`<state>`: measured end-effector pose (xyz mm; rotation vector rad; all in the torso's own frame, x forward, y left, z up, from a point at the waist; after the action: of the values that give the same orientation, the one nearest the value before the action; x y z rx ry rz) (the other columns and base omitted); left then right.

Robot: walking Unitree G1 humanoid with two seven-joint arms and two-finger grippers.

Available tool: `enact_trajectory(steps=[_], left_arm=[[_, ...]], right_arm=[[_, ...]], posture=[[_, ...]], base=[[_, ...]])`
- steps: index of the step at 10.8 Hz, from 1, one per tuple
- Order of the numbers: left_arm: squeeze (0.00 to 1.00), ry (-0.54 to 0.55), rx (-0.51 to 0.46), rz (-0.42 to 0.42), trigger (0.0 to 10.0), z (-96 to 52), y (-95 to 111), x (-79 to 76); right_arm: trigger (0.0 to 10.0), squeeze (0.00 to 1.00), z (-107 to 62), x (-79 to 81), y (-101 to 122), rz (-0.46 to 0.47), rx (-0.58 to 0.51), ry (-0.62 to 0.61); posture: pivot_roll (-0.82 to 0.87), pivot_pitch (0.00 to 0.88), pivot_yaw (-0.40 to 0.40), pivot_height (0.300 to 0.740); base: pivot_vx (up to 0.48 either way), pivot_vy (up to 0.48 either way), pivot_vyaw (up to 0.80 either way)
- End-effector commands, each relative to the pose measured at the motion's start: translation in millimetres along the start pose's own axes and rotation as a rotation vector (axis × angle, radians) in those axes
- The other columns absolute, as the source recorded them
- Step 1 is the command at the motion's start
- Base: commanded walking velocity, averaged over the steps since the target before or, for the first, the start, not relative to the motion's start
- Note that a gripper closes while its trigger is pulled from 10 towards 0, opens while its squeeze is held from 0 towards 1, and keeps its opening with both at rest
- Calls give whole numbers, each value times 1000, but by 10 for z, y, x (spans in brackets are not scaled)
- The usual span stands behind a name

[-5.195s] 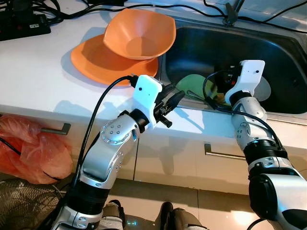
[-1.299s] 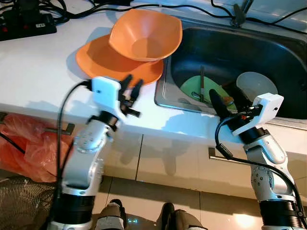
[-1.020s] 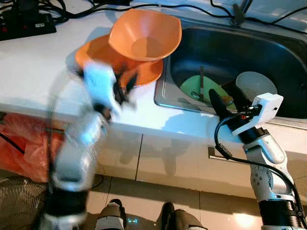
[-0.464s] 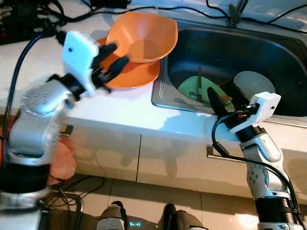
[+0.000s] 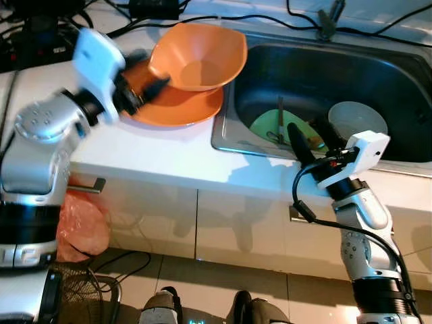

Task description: Kitchen organization

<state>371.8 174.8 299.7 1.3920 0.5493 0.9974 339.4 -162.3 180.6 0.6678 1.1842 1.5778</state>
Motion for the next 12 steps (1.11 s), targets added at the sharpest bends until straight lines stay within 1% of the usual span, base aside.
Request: enact_trajectory(steps=[1,2,3,4,5,6,7,8,9,10,11,12], left_arm=[[1000,45,-19,-10,10000,22,65,83],[1000,120,-34,-31,10000,79,134,211],[1000,186,-36,-56,10000,119,136,316],[1000,308,-35,-113,10000,192,87,480],[1000,355,-23,-156,10000,252,9,526],[1000,362,-17,-246,10000,345,-81,515],[1000,342,2,-292,10000,410,-135,504],[1000,345,4,-329,10000,457,-160,532],[1000,349,4,-335,10000,475,-161,548],[1000,333,14,-321,10000,502,-148,549],[0,330,18,-311,10000,521,-114,567],[0,334,15,-305,10000,533,-75,592]], right_arm=[[10000,0,-101,52,-242,39,97,0],[10000,0,-92,72,-259,38,101,5],[10000,0,-86,87,-271,39,104,10],[10000,0,-66,122,-288,43,108,18],[10000,0,-48,148,-298,43,110,27],[10000,0,-34,161,-294,39,110,36],[10000,0,-27,148,-285,38,108,34],[10000,0,-28,148,-291,35,109,33],[10000,0,-29,153,-294,33,110,34],[10000,0,-34,157,-296,31,111,35],[10000,0,-33,151,-284,26,110,36],[10000,0,14,105,-201,10,88,33]], posture=[[205,178,-23,740],[214,182,-23,740],[219,184,-24,740],[221,184,-27,740],[220,184,-30,740],[217,185,-32,740],[213,186,-33,740],[208,188,-33,740],[207,188,-33,740],[203,191,-34,740],[206,194,-35,740],[201,195,-37,740]], base=[[0,0,0],[0,0,0],[0,0,0],[0,0,0],[0,0,0],[0,0,0],[0,0,0],[0,0,0],[0,0,0],[0,0,0],[0,0,0],[0,0,0]])
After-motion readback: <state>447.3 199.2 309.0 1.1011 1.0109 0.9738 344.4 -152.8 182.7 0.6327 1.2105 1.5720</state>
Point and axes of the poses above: a point about 5 cm out from each wrist's last joint towards the gripper, its own z axis pointing out of the wrist towards the gripper, its own y axis along the axis of the wrist's last joint, x = y × z, the point moved 4 cm from there along z, pointing out of the wrist towards the gripper, and after that the axes turned 12 degrees about -z, right-handed, at the moved point
